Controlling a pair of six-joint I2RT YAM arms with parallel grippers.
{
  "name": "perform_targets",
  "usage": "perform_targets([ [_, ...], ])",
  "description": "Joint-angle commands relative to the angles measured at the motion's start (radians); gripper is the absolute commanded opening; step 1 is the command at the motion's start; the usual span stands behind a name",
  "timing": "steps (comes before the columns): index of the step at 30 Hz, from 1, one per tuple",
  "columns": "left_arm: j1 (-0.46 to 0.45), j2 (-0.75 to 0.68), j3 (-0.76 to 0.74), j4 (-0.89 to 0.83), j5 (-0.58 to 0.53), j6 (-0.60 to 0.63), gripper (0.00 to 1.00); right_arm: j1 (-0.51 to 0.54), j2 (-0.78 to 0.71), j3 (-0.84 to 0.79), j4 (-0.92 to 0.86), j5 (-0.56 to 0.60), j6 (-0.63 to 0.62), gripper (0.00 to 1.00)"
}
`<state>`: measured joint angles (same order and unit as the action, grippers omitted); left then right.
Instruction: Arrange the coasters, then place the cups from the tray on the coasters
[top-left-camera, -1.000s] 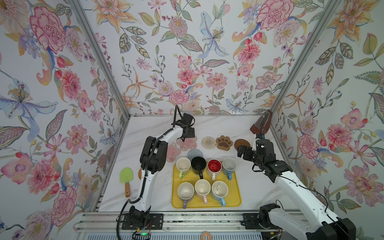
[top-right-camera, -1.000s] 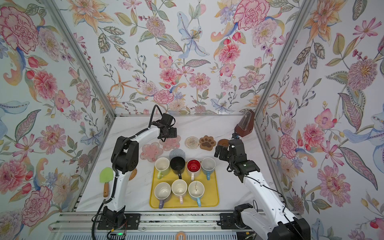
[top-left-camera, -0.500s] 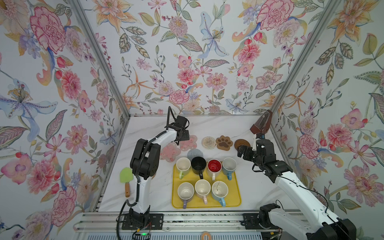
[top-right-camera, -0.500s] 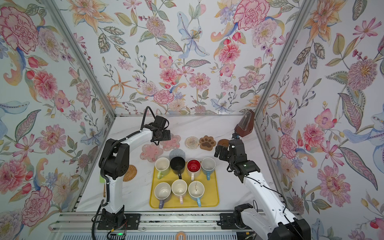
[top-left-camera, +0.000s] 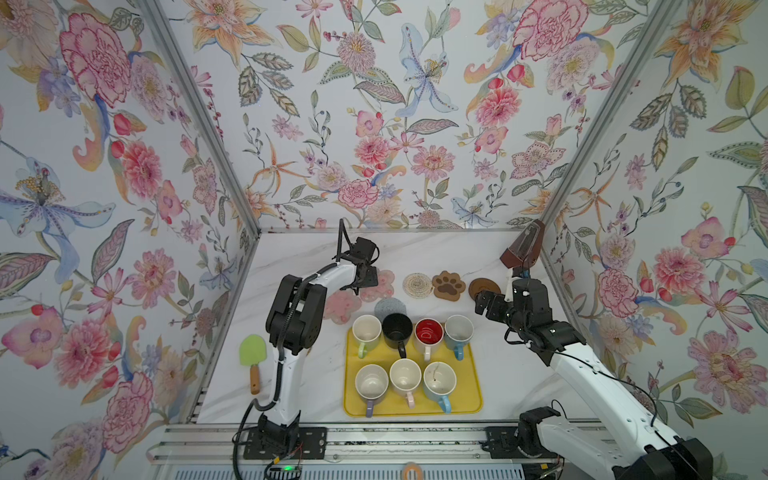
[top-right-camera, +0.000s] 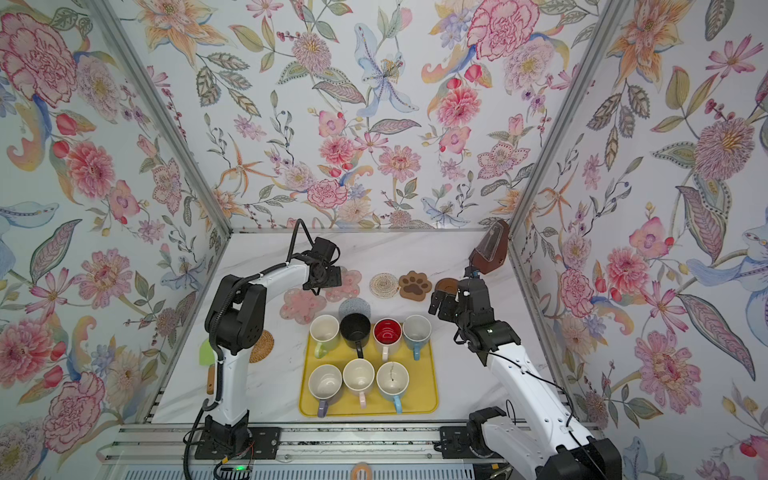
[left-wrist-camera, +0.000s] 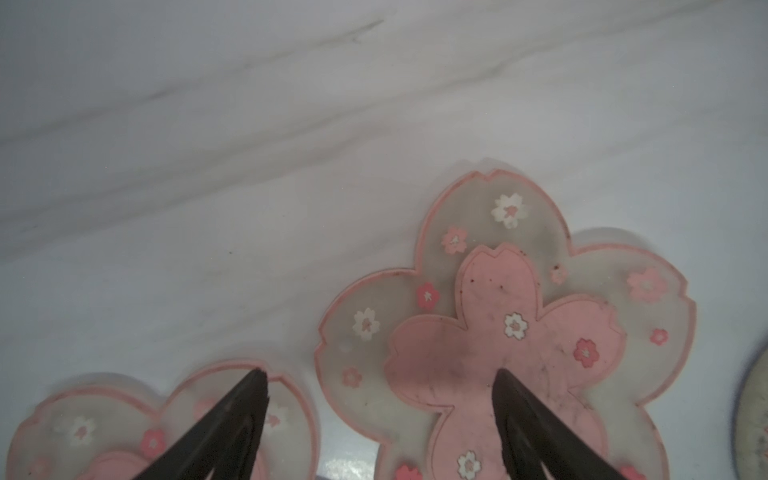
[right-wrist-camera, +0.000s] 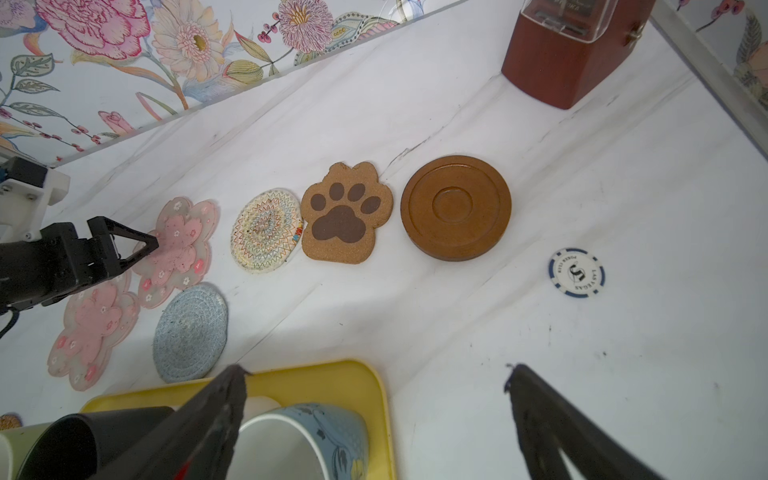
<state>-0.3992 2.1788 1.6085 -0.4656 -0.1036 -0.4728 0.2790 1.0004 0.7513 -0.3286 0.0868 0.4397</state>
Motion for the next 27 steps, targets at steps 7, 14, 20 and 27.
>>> perform_targets([
  [7,0.016,0.049,0.063,0.013,0.033,-0.015,0.84,0.002,0.012,0.017,-0.022,0.002,0.017,0.99],
  [14,0.016,0.049,0.064,0.014,0.046,-0.018,0.82,0.006,0.019,0.020,-0.023,0.008,0.018,0.99],
  [20,0.016,0.067,0.074,0.016,0.070,-0.025,0.81,0.010,0.032,0.022,-0.017,0.005,0.022,0.99],
  [27,0.012,0.076,0.079,0.021,0.090,-0.026,0.79,0.012,0.032,0.016,-0.017,0.010,0.021,0.99],
])
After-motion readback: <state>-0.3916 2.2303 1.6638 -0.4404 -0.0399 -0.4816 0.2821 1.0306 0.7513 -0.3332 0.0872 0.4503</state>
